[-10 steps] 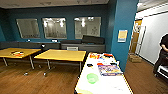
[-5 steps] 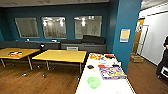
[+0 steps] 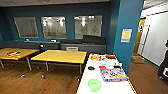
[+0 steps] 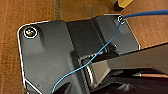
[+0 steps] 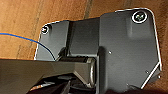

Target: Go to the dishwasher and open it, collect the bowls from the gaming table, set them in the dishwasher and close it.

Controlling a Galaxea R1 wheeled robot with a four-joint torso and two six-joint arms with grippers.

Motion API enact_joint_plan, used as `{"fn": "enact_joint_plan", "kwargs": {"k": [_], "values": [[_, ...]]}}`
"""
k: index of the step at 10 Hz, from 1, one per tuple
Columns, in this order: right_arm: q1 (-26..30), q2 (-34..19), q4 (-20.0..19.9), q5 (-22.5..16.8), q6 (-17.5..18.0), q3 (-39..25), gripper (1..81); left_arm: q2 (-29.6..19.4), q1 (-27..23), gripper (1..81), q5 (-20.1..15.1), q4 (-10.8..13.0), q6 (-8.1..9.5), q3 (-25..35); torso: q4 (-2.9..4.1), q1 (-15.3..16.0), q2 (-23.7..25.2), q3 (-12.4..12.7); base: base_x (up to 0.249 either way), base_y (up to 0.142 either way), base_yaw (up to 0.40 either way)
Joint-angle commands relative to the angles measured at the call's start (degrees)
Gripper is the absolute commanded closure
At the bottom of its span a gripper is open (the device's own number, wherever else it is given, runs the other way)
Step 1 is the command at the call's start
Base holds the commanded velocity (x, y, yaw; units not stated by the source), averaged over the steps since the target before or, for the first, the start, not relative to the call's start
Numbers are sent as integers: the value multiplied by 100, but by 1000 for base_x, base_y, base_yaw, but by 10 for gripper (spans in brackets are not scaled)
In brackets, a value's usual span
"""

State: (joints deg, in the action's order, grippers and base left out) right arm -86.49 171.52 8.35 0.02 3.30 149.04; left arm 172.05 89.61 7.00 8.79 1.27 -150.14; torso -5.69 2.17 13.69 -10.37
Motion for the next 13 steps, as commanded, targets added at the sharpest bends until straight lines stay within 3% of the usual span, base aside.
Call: {"fn": "enact_joint_plan", "kwargs": {"k": [1,3,5,9,13], "values": [[259,-45,-70,-319,39,54,10,-29,-185,10,-269,0,-21,37,0,0,0,0,0,0,0],[233,-168,-343,-310,197,27,10,-109,-194,10,-234,-35,58,46,0,-5,2,0,0,0,0],[189,-508,-632,-293,206,-374,10,-370,-193,10,-190,-271,163,211,0,-6,2,0,0,0,0],[110,-1908,-879,-187,206,-2451,10,-1506,-203,10,-190,-492,234,1821,0,-6,2,0,0,0,0],[338,-3192,-1072,165,241,-3805,10,-1576,-361,10,-225,-633,234,1997,0,-6,2,0,0,0,0]]}}
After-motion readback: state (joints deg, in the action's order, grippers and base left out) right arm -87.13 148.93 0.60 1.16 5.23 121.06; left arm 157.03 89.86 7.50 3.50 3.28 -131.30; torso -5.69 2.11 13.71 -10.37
